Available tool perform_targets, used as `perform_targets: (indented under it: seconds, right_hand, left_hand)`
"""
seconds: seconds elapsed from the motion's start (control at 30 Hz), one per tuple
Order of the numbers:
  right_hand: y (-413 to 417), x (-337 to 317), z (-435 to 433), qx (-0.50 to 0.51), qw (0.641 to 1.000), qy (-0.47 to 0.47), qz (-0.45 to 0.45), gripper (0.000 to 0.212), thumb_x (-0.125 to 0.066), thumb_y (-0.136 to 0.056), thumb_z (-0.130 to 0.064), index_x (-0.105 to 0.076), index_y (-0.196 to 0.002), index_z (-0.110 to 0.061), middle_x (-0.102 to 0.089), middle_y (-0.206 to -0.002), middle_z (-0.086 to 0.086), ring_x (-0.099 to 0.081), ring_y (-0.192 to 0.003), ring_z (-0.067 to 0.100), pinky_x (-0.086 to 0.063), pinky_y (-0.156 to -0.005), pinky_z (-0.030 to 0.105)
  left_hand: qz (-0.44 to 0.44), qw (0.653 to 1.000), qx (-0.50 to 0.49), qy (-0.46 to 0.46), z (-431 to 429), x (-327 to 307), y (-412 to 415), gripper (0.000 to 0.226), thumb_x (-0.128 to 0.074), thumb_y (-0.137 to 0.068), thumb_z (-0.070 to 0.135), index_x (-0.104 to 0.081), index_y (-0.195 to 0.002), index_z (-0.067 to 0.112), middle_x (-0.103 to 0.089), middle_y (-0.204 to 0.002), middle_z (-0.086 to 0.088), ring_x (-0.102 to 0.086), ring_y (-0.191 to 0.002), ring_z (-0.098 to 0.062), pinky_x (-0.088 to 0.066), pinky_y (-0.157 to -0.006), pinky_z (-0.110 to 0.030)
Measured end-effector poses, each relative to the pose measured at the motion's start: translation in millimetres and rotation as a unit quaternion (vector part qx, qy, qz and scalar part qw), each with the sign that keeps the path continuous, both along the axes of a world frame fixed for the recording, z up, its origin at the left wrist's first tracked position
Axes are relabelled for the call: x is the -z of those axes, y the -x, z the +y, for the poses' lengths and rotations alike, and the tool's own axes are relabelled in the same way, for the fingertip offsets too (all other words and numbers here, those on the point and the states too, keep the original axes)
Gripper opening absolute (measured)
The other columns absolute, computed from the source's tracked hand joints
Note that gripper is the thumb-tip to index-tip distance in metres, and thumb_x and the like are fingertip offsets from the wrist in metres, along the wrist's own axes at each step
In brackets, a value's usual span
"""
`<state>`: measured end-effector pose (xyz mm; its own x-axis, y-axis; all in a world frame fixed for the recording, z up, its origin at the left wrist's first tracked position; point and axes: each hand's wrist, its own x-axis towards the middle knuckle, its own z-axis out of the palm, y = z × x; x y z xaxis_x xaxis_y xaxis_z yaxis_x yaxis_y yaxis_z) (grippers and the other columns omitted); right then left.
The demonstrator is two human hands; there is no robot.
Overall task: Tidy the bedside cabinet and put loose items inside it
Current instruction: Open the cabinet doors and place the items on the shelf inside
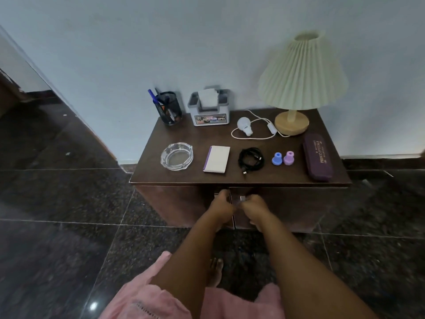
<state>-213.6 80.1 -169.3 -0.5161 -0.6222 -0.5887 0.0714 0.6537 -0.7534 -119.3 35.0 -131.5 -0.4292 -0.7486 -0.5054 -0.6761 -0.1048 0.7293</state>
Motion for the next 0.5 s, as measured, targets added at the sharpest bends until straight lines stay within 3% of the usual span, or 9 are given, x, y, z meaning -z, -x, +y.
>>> perform_targets:
  seconds: [0.13, 0.2, 0.27, 0.37, 0.5]
  right_hand:
    - [-26, 14, -10, 0.108, 0.993, 0.034, -0.044, 0.031, -0.061, -0.085, -0.028, -0.066, -0.106, -0.005, -0.066, -0.108, 0.019, -0.064, -0.095, 0.034, -0.054, -0.082, 0.039]
    - [-40, 21, -9, 0.176, 0.978, 0.081, -0.082, 0.029, -0.063, -0.085, -0.027, -0.064, -0.108, -0.010, -0.066, -0.107, 0.016, -0.065, -0.093, 0.033, -0.056, -0.083, 0.047]
    - [-42, 26, -8, 0.215, 0.965, 0.089, -0.122, 0.036, -0.063, -0.082, -0.019, -0.055, -0.117, -0.014, -0.063, -0.112, 0.014, -0.063, -0.095, 0.031, -0.056, -0.077, 0.045]
    - [-36, 24, -5, 0.216, 0.961, 0.058, -0.161, 0.039, -0.059, -0.085, -0.030, -0.050, -0.121, -0.016, -0.060, -0.111, 0.010, -0.059, -0.088, 0.024, -0.046, -0.063, 0.031]
    - [-32, 20, 13, 0.139, 0.981, 0.025, -0.130, 0.052, -0.056, -0.084, -0.055, -0.048, -0.124, -0.022, -0.057, -0.115, 0.002, -0.060, -0.087, 0.021, -0.043, -0.059, 0.027]
  left_hand:
    - [0.034, 0.999, 0.002, 0.008, -5, 11, -8, 0.053, -0.056, -0.080, -0.003, -0.048, -0.130, 0.014, -0.057, -0.127, -0.016, -0.054, -0.118, -0.031, -0.045, -0.101, -0.043]
    - [0.035, 0.999, 0.013, 0.022, -5, 12, -11, 0.056, -0.051, -0.080, -0.005, -0.048, -0.131, 0.017, -0.052, -0.131, -0.014, -0.051, -0.121, -0.029, -0.043, -0.103, -0.035]
    - [0.037, 0.998, 0.032, 0.036, -6, 10, -14, 0.058, -0.052, -0.081, -0.004, -0.045, -0.134, 0.019, -0.046, -0.136, -0.007, -0.047, -0.122, -0.022, -0.039, -0.096, -0.024]
    - [0.054, 0.997, 0.050, 0.040, -10, 10, -18, 0.062, -0.057, -0.082, 0.001, -0.040, -0.139, 0.019, -0.040, -0.141, -0.006, -0.043, -0.122, -0.017, -0.035, -0.090, -0.020]
    - [0.066, 0.995, 0.064, 0.049, -6, 10, -22, 0.066, -0.051, -0.085, -0.001, -0.033, -0.144, 0.019, -0.036, -0.147, -0.007, -0.037, -0.134, -0.024, -0.035, -0.105, -0.026]
